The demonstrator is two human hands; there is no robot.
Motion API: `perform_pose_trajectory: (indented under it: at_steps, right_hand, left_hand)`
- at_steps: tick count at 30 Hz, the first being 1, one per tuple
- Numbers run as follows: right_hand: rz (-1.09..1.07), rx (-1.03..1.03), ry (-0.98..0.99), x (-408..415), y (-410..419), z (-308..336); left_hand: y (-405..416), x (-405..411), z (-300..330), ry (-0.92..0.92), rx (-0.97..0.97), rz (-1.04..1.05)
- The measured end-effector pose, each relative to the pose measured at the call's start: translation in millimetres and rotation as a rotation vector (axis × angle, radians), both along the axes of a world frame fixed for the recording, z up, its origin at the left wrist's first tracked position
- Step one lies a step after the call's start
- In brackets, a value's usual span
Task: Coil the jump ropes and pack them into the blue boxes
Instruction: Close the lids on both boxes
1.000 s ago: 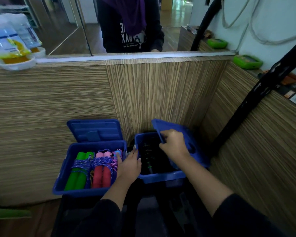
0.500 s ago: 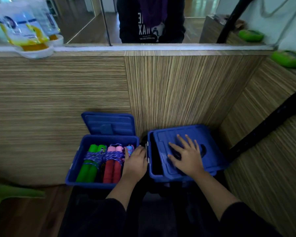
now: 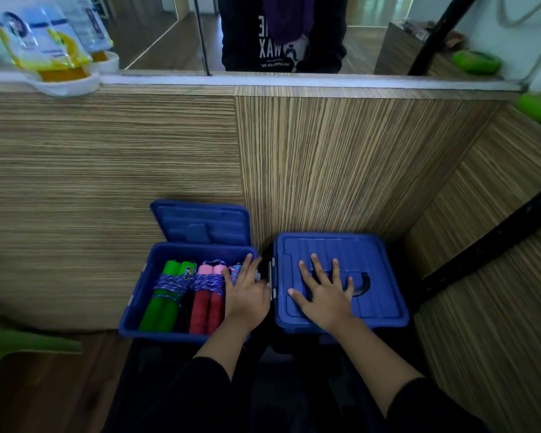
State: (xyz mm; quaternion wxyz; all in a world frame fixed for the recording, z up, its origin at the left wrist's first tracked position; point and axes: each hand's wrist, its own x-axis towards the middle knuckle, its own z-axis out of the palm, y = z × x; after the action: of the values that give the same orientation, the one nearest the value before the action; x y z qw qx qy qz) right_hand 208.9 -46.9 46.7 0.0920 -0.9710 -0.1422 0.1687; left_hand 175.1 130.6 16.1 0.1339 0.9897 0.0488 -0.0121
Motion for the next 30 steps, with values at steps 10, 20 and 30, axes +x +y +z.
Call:
perform_pose_trajectory:
  at_steps: [10, 20, 30]
  right_hand:
    - [0.041, -0.022, -0.109, -6, -10, 0]
    - [0.140, -0.023, 0.059, -6, -2, 9]
    - [0.107, -0.051, 0.279, 7, 4, 12]
  left_hand:
    - [-3, 7, -4, -0.089, -0.313, 0.136]
    - [3, 5, -9, -0.118, -0.323, 0.065]
    - [0, 7, -1, -0.366, -0.035, 0.010]
